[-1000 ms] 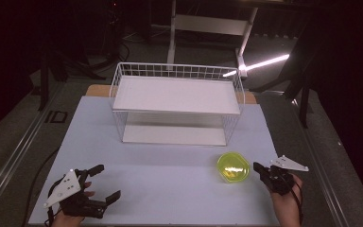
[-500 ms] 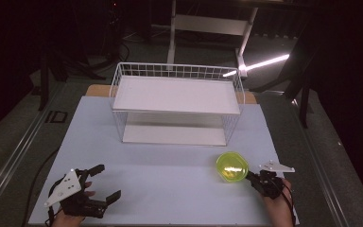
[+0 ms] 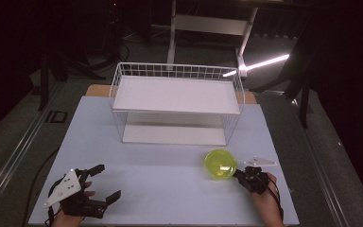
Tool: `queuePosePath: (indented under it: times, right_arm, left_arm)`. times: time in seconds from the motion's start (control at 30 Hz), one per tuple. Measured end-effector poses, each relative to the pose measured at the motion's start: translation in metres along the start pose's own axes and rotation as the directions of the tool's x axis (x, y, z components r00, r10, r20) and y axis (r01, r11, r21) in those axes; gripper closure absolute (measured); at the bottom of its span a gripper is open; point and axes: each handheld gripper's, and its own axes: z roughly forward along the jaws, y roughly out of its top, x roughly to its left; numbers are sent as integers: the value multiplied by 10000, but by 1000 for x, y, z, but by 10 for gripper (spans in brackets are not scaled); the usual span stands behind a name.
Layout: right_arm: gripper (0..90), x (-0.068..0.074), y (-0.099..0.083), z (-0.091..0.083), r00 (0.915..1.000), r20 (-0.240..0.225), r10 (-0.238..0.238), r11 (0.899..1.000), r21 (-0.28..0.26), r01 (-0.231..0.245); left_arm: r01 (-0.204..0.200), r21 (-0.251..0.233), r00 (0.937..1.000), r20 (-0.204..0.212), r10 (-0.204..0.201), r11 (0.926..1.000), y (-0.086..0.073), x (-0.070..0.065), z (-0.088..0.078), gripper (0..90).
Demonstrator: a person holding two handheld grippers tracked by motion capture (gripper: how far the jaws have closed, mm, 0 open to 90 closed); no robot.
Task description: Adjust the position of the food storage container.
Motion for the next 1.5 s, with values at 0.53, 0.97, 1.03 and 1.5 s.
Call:
queuePosePath:
  times: [0.53, 0.97, 1.03, 1.5]
  right_arm:
    - [900, 29, 14, 13, 9962, -816, -311, 9995, 4, 312]
    - [900, 26, 30, 29, 9961, -831, -289, 9996, -54, 286]
    - [900, 27, 30, 31, 9956, -873, -327, 9995, -31, 326]
    - [900, 53, 39, 46, 9858, -1508, -736, 9970, 108, 761]
  left_arm:
    - [-46, 26, 10000, -14, 46, 10000, 0, -1, 0, 5]
    - [-3, 6, 10000, 10, 3, 10000, 0, -1, -2, 5]
    - [-33, 18, 10000, 30, 33, 10000, 0, -1, -2, 5]
    - [-51, 9, 10000, 36, 51, 10000, 0, -2, -3, 4]
